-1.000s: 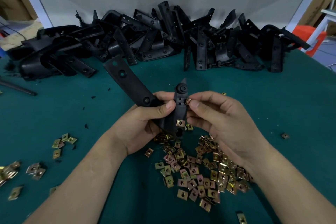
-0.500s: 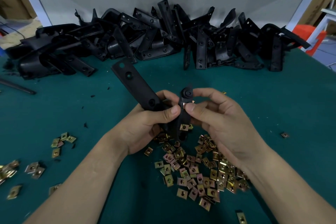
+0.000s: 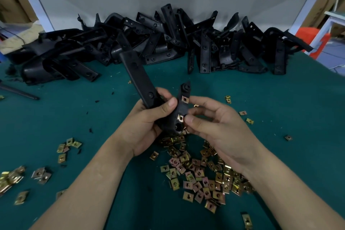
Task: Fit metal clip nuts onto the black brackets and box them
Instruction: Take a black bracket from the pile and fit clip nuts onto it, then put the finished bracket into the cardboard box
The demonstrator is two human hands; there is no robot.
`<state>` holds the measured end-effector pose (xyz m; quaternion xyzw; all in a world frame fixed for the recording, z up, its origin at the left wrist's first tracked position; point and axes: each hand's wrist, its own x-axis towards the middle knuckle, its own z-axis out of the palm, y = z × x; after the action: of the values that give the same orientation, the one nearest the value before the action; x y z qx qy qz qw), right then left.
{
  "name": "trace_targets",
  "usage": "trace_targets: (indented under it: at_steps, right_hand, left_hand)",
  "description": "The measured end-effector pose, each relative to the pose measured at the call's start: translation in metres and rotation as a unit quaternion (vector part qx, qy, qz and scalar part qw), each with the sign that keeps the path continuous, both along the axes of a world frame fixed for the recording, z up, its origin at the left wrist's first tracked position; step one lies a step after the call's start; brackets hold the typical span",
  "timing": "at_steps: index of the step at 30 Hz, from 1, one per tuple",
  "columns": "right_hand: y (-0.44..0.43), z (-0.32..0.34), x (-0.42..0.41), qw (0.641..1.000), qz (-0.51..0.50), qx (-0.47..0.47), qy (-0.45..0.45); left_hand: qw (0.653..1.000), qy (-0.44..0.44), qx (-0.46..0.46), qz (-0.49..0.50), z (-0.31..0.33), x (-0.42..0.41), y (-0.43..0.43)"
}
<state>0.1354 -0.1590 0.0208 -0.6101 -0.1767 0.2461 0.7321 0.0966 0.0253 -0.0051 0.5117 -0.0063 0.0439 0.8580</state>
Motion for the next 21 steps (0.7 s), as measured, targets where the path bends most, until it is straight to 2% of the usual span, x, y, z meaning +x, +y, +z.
trace_targets:
  at_steps: [6,16,19,21]
  right_hand:
    - [0.002,0.013,-0.003,0.999,0.008,0.021,0.028]
    - [-0.042,0.048,-0.036,0.995,-0.073,-0.038,-0.048]
    - [-0.073,0.057,-0.05,0.994,-0.109,0.007,-0.021]
    - [-0.095,0.06,-0.06,0.99,-0.14,0.004,-0.032]
  left_hand:
    - [1.0,-0.005,0.003,-0.002,0.003,-0.003,-0.004]
    - [0.998,-0.022,0.059,0.015,0.02,-0.017,-0.048]
    - [0.994,-0.056,0.059,0.07,0.03,-0.025,-0.068]
    - [0.986,-0.099,0.076,0.109,0.034,-0.03,-0.083]
